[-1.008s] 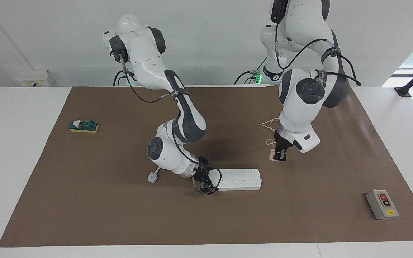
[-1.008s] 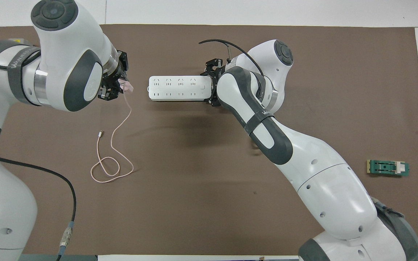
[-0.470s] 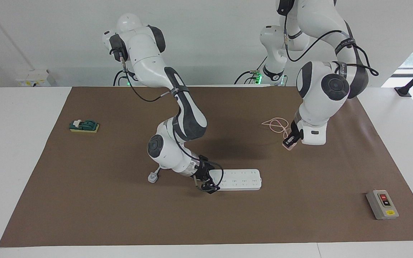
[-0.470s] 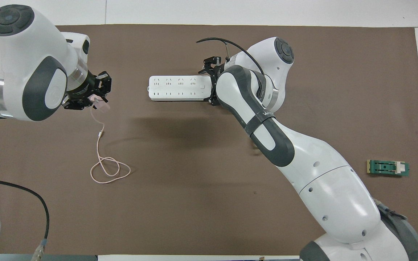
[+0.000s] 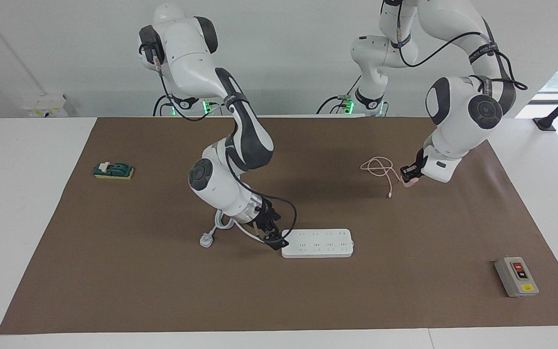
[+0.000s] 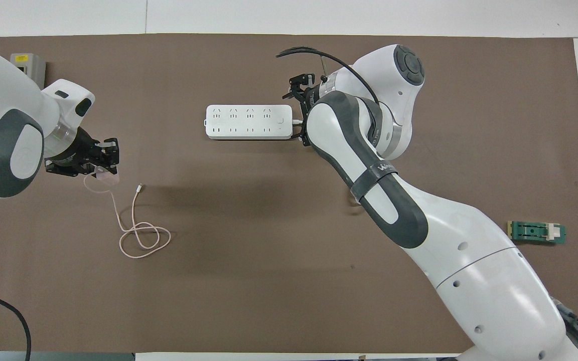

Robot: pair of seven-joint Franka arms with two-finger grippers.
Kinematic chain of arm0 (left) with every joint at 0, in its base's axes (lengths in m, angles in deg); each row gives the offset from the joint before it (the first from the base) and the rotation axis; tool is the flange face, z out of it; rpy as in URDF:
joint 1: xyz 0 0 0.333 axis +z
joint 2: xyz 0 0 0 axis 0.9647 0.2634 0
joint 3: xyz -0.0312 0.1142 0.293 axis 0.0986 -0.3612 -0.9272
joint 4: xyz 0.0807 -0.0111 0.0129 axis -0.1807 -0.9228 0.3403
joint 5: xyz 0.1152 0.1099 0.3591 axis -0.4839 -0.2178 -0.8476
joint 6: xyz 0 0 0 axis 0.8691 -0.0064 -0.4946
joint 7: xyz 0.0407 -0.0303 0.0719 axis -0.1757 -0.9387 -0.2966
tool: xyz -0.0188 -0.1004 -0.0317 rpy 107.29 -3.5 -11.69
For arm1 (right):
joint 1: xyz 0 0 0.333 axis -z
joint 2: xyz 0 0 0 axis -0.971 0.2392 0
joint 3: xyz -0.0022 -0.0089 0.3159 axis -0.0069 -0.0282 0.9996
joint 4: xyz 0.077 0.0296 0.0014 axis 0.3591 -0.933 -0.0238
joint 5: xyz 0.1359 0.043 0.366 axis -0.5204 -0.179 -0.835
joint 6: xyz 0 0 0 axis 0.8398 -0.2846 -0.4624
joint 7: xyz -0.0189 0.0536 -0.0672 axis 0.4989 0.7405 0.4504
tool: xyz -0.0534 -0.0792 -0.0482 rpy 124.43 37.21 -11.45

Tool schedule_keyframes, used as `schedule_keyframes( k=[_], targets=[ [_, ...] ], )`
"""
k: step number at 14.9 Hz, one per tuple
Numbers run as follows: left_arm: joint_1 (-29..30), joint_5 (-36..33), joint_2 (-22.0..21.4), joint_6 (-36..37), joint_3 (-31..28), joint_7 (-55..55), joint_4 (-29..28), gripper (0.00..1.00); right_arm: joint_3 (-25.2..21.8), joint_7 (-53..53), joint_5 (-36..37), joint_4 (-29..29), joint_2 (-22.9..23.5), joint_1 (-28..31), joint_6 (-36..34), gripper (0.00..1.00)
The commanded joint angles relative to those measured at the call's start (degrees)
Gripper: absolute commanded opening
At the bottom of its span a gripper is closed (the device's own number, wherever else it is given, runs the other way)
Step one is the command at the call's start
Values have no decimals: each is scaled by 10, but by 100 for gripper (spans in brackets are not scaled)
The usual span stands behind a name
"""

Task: Unplug charger and place it aside
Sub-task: 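Carry the charger away from the strip while the right gripper withdraws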

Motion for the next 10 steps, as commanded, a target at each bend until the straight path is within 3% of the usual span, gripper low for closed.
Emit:
schedule_keyframes(
  k=[1, 3, 7, 10],
  targets=[
    [32, 6, -76, -104, 3, 53, -141, 0, 2, 24, 47, -44, -47, 6, -19, 100],
    [46, 6, -113, -188, 3, 86, -215, 0, 2, 69, 88, -46, -67, 8, -48, 100],
    [50, 7, -123, -215, 4, 103, -247, 0, 1, 139, 129, -47, -109, 37, -110, 100],
    [49, 7, -143, -309, 4, 104, -317, 0, 1, 236, 193, -71, -155, 50, -157, 100]
  ],
)
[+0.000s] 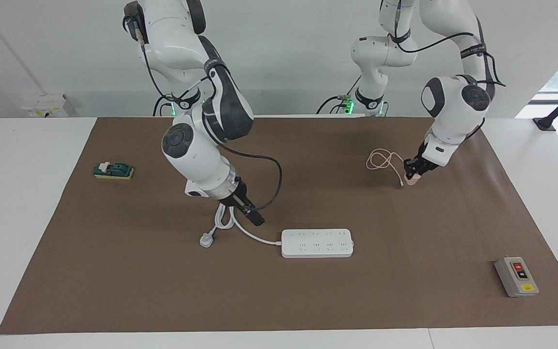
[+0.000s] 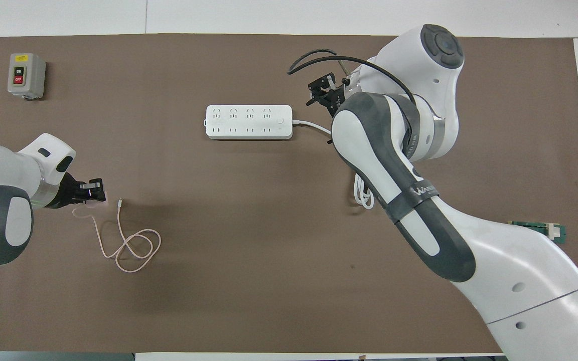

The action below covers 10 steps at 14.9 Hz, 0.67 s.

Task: Unplug charger and place it aside
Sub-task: 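Carry the charger away from the strip while the right gripper withdraws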

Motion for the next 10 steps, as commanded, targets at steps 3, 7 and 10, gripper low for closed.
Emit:
schedule_keyframes(
  k=[3, 7, 10],
  targets=[
    [20, 7, -33, -56, 1, 46, -65, 56, 4, 181, 99, -46, -75, 25, -71, 100],
    [57, 7, -32, 2, 1, 91, -38, 100, 4, 270, 140, -44, -106, 50, -129, 100],
    [59, 7, -23, 128, 1, 87, 60, 100, 4, 373, 188, -45, -128, 62, -168, 100]
  ],
)
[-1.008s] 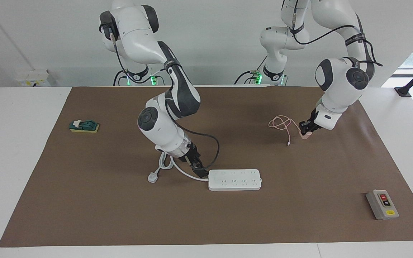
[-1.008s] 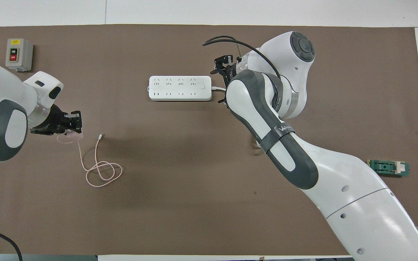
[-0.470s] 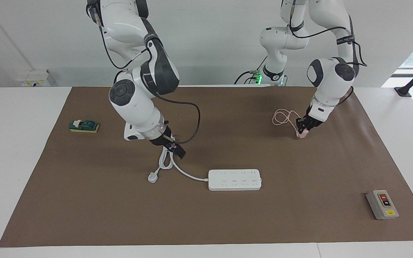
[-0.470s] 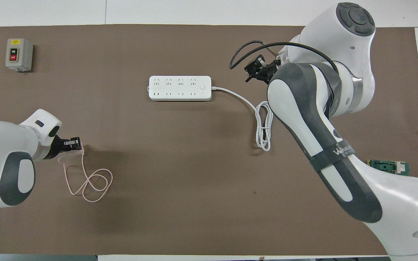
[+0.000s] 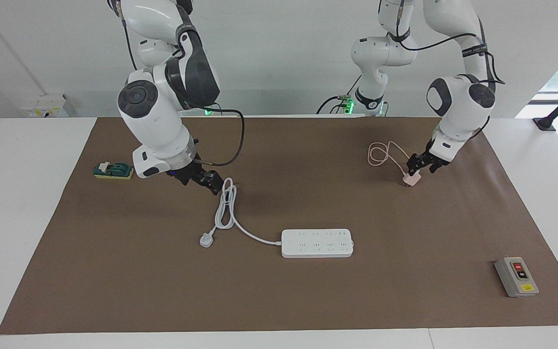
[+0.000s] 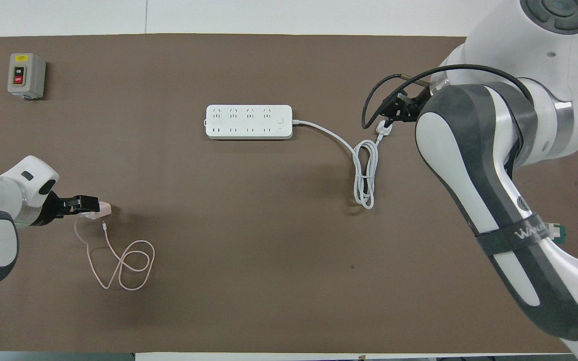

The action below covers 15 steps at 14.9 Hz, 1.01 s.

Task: Unplug charger and place it aside
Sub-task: 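Set the charger on the table and open the left gripper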

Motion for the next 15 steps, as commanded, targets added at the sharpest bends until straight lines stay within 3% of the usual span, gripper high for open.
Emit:
schedule_keyframes(
  k=[1, 10, 15],
  targets=[
    [6, 7, 1, 128, 3, 9, 99, 100, 5, 82, 26, -22, -32, 18, -27, 100],
    [15, -19, 1, 309, 5, 6, 288, 100, 5, 249, 58, -24, -98, 86, -95, 100],
    [8, -34, -2, 367, 10, 7, 362, 100, 5, 264, 74, -36, -132, 87, -118, 100]
  ],
)
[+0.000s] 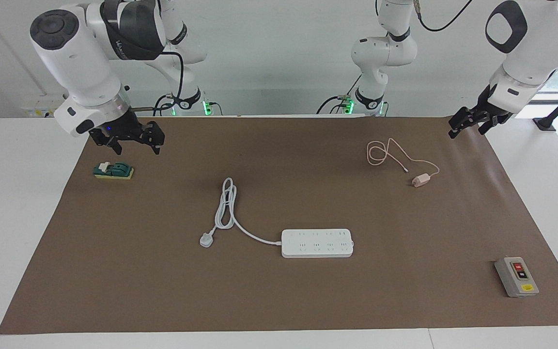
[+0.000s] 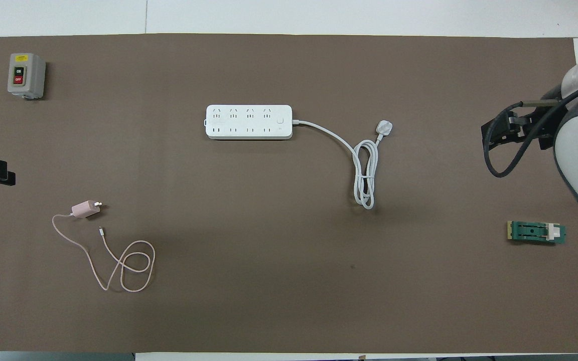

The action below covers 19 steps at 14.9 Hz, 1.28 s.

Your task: Unplug charger and place it aside

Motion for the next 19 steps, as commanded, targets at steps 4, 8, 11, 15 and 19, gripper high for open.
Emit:
schedule_keyframes(
  k=[4, 8, 11, 15, 19],
  targets=[
    [-8, -15, 11, 69, 13, 9, 64, 100, 6, 60, 13, -29, -29, 21, 6, 100],
    [-18, -8, 15, 72, 15, 10, 64, 100, 6, 72, 22, -45, -56, 28, -2, 100],
    [-24, -8, 15, 80, 21, 12, 65, 100, 7, 80, 22, -44, -56, 31, -2, 100],
    [-26, -4, 4, 79, 25, 16, 56, 100, 7, 78, 22, -44, -68, 32, -10, 100],
    [-40, -4, 3, 94, 28, 16, 55, 100, 6, 78, 22, -62, -90, 35, -46, 100]
  ],
)
